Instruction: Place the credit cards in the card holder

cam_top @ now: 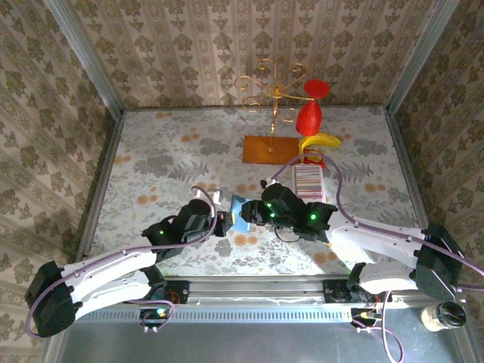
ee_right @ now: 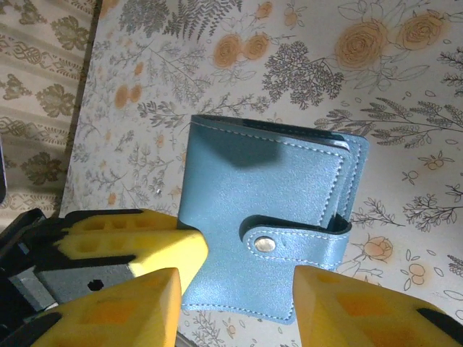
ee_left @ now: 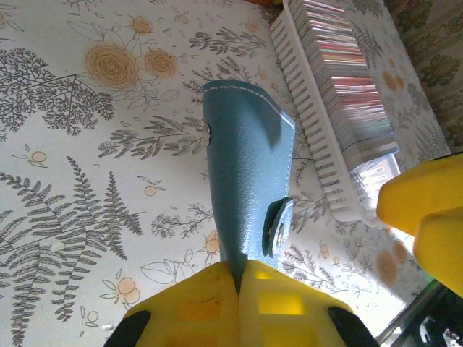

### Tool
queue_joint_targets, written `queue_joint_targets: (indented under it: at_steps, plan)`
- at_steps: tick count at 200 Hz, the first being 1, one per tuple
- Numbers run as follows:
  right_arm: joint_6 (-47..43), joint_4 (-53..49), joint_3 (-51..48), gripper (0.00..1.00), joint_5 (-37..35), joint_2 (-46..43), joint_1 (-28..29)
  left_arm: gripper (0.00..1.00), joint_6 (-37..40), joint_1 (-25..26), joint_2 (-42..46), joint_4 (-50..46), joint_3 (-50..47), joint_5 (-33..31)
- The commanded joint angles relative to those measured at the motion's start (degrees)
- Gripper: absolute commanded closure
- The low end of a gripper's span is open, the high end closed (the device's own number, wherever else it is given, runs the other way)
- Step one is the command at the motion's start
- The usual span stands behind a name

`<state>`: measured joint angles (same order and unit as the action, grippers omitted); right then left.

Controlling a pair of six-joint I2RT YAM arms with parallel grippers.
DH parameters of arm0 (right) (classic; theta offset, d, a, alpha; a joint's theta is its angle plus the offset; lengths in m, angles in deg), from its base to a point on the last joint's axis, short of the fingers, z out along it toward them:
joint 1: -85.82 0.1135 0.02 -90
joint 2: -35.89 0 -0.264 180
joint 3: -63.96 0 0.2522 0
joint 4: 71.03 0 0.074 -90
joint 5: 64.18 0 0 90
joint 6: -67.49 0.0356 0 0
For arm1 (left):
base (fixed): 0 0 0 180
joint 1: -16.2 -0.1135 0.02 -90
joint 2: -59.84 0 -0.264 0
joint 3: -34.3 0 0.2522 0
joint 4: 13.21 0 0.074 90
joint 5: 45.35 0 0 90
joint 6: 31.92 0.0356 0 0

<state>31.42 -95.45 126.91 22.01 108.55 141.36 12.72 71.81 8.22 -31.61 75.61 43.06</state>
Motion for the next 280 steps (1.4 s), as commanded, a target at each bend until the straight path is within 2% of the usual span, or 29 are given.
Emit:
queue_joint_targets:
  at_steps: [1,121,154,188,231,280]
  plan:
    - [-0.26,-2.74,2.36,0.54,0.61,2.06,0.31,1.00,2.26,0.95,0.99,0.96,1.19,-0.94]
    - [2.30,-6.10,6.04,0.56,0.11,11.20,0.88,1.00,-0.16,2.16,3.70,5.31,-1.52,-2.73]
    - [2.73,-7.38,6.53,0.63,-1.46,12.31,0.88,1.00,-0.31,2.13,4.61,5.17,-1.86,-2.86]
    - [2.91,-9.41,6.76,0.75,-3.94,12.59,0.88,1.00,-0.51,2.14,5.14,4.91,-2.32,-3.16]
    - [2.95,-11.06,5.96,1.00,-5.89,12.88,0.88,1.00,-0.96,2.13,5.15,4.91,-2.77,-3.37]
    - [3.53,-11.05,4.36,1.00,-6.46,12.08,0.87,1.00,-2.39,2.13,4.52,4.52,-3.80,-4.21]
